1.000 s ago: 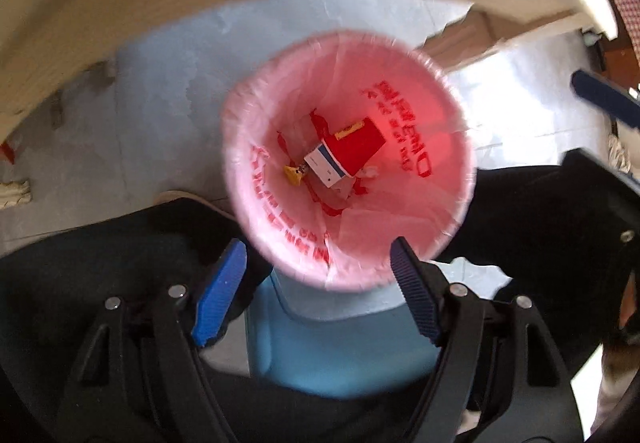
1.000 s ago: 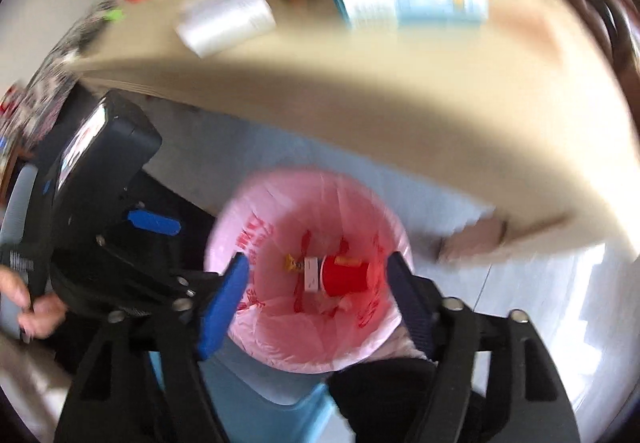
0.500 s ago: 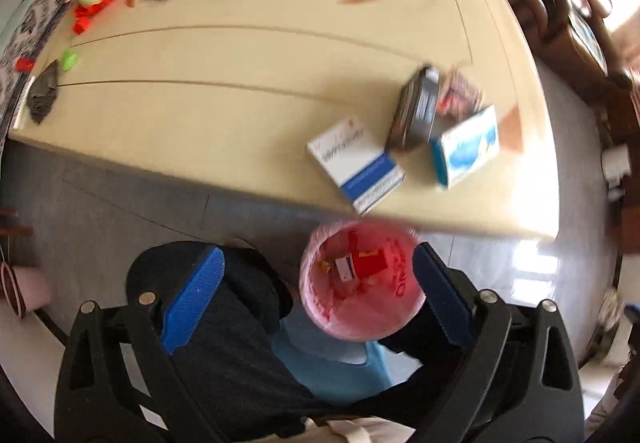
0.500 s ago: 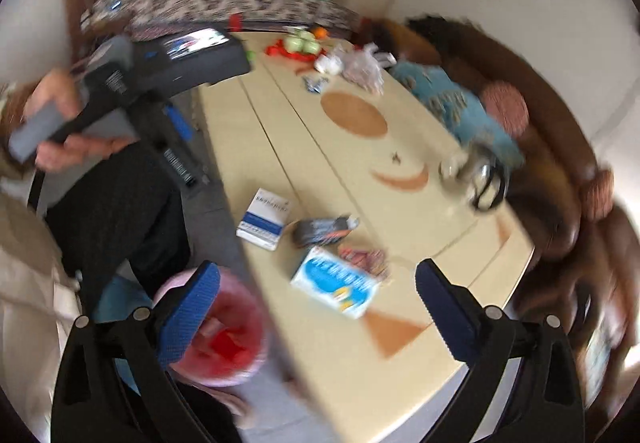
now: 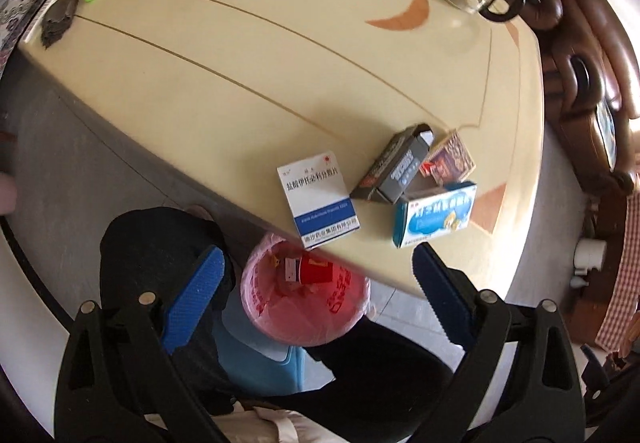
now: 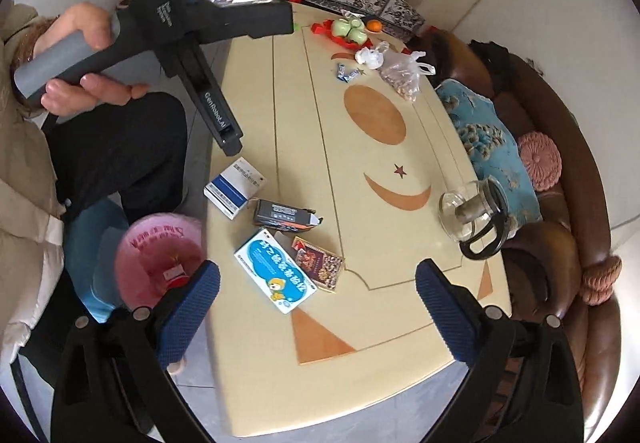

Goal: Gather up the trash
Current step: 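Move both tools back over the table toward the medicine boxes, then grasp the white medicine box with the left tool while the right tool grasps the blue medicine box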

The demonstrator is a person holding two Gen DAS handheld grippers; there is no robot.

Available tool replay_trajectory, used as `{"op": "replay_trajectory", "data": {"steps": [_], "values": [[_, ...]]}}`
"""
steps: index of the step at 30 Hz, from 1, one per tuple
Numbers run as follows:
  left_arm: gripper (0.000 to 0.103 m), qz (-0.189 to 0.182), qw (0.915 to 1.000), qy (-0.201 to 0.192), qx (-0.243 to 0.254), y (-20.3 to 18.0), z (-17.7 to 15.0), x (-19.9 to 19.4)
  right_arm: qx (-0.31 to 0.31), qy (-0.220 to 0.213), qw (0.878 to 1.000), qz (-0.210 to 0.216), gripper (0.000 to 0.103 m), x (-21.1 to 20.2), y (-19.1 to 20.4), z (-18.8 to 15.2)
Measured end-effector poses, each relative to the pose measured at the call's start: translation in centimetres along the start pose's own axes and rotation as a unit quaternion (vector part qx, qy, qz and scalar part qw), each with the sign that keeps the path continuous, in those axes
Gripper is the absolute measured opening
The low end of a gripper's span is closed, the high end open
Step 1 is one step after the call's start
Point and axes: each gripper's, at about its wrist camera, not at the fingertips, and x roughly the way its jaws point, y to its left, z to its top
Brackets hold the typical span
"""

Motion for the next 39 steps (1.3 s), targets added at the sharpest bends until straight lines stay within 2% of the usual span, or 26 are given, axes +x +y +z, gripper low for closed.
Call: {"op": "replay_trajectory", "data": {"steps": [8,23,32,39], "values": [[0.093,0.020,0.9995,-0.014,-0.021,-1.1,0.5,1.2,-0.024,-0.001,1.000,0.019,0.096,2.0,0.1,-1.2],[0.093,0.050,0.9954,0.020,-0.079,0.1,1.8,7.3,-0.054,0.021,0.996,0.073,0.096,8.3,2.2,-3.6],[0.093,0.082,0.9924,0.032,-0.087,0.6,3.2,10.5,-0.078,0.038,0.992,0.092,0.096,12.9,3.5,-4.8],[0.093,0.083,0.9900,0.049,-0.102,2.0,3.9,12.5,-0.090,0.043,0.989,0.106,0.096,16.0,4.2,-4.9]]}}
